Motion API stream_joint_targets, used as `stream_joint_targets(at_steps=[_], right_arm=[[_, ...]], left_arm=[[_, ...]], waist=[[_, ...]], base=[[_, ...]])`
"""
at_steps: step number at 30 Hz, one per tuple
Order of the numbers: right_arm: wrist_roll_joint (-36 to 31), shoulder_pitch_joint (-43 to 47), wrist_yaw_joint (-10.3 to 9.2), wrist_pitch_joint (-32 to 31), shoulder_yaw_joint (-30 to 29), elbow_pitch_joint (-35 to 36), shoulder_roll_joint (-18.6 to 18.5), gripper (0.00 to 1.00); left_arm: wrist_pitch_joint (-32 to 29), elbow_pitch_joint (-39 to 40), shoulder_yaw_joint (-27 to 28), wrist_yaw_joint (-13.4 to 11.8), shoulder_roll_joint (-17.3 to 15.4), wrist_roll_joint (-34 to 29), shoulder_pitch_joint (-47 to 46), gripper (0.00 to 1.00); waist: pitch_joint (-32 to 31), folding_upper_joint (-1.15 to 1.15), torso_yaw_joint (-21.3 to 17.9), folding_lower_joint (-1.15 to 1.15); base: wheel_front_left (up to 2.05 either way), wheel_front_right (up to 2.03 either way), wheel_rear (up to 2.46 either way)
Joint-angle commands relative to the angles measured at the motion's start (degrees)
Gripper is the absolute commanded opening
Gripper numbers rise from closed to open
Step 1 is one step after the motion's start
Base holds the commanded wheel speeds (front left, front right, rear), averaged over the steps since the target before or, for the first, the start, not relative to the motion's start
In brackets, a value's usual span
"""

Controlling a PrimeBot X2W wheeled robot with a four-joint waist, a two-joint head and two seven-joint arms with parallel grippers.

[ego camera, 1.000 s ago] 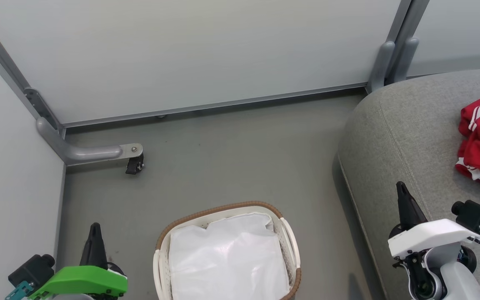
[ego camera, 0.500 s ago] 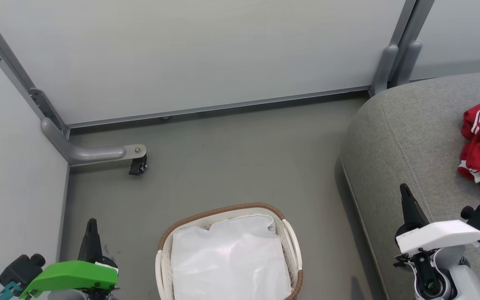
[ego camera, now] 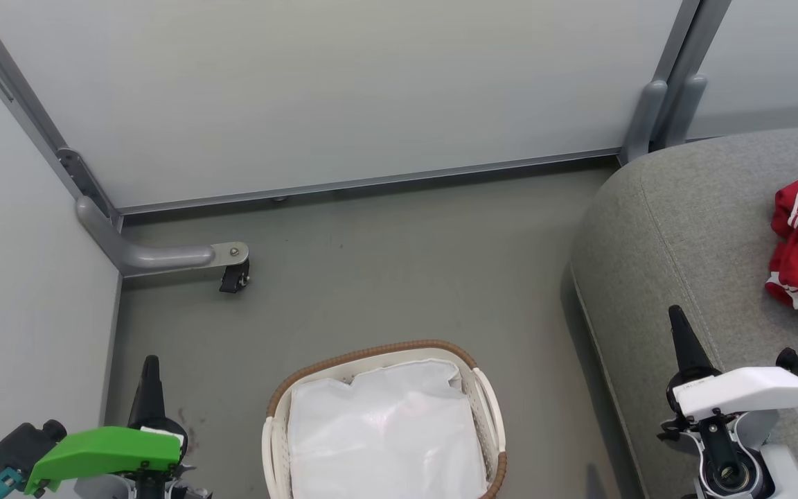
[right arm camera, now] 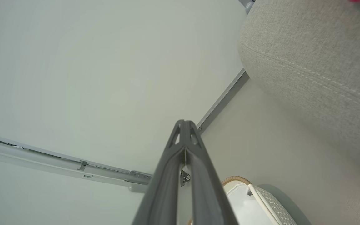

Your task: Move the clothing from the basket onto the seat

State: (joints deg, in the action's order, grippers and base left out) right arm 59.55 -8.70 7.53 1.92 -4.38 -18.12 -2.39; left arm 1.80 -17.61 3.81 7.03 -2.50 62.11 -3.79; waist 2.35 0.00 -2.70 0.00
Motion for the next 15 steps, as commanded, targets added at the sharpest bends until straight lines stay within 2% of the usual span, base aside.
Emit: stream_joint_targets(at_steps=[1, 15], right_arm=[[1.68, 0.31, -0.03, -0.48, -0.25, 0.88, -0.4, 0.0], [10.47, 0.93, -0.04, -2.77, -0.83, 1.88, -0.47, 0.0]], left_arm=[[-0.33, 0.73, 0.34, 0.18, -0.37, 1.63, -1.35, 0.0], [-2.64, 1.63, 1.05, 0.32, -0.43, 9.62, -1.87, 0.0]], waist=[[-0.05, 0.0, 0.06, 0.0], [-0.54, 0.0, 0.66, 0.0]], base=[[0.0, 0.0, 0.0], [0.0, 0.0, 0.0]])
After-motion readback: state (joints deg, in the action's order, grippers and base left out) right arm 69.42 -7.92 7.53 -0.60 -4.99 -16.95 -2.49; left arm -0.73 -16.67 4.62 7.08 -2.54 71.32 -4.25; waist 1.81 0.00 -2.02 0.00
